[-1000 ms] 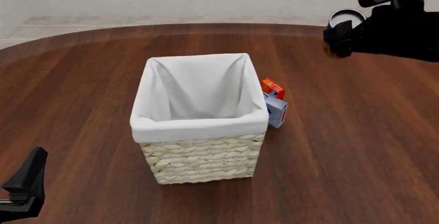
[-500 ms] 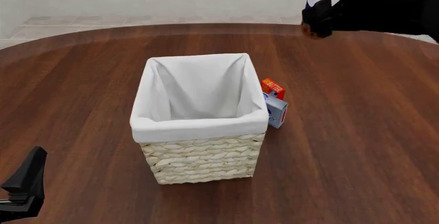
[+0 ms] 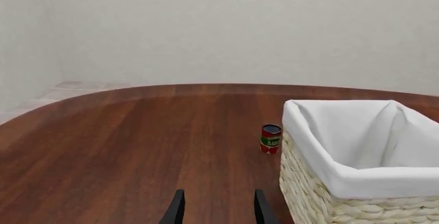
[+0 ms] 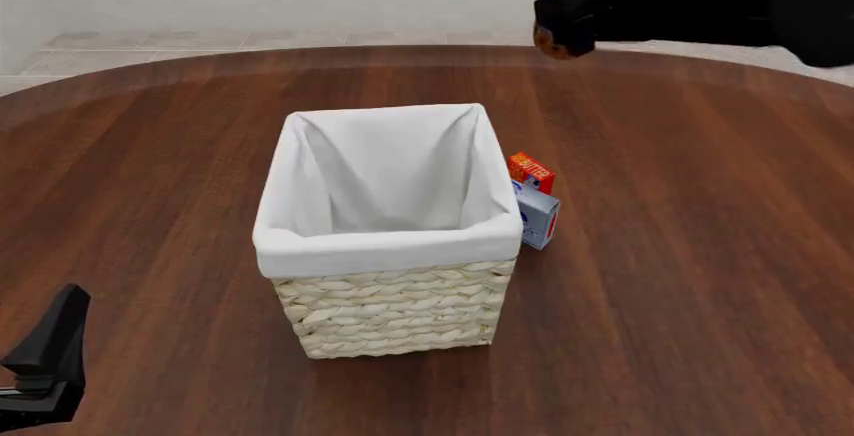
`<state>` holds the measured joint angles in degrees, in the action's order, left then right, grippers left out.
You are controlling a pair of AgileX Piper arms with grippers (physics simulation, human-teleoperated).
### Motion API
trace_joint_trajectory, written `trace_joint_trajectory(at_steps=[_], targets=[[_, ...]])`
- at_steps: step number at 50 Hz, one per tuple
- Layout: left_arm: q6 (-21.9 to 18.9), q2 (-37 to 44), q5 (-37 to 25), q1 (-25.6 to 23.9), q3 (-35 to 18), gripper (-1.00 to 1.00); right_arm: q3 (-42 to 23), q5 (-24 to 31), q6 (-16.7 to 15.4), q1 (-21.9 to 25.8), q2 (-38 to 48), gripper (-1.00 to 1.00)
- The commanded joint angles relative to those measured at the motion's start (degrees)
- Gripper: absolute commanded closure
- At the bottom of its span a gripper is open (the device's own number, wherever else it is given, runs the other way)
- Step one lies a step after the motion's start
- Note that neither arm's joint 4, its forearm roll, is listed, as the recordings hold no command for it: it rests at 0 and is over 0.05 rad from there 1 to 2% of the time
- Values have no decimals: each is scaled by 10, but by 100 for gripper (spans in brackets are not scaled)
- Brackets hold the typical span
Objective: Pick up the alphabet soup and put it in the basket.
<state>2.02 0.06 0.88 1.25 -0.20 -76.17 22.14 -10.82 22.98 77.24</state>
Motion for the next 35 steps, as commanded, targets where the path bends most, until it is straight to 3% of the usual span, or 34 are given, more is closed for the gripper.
trace_joint_trajectory(at_steps=[1, 35], targets=[[-3, 0, 1, 0, 0, -100, -22, -7, 33, 36, 2, 100], [-5, 0, 1, 1, 0, -100, -51, -22, 90, 122, 61, 100]])
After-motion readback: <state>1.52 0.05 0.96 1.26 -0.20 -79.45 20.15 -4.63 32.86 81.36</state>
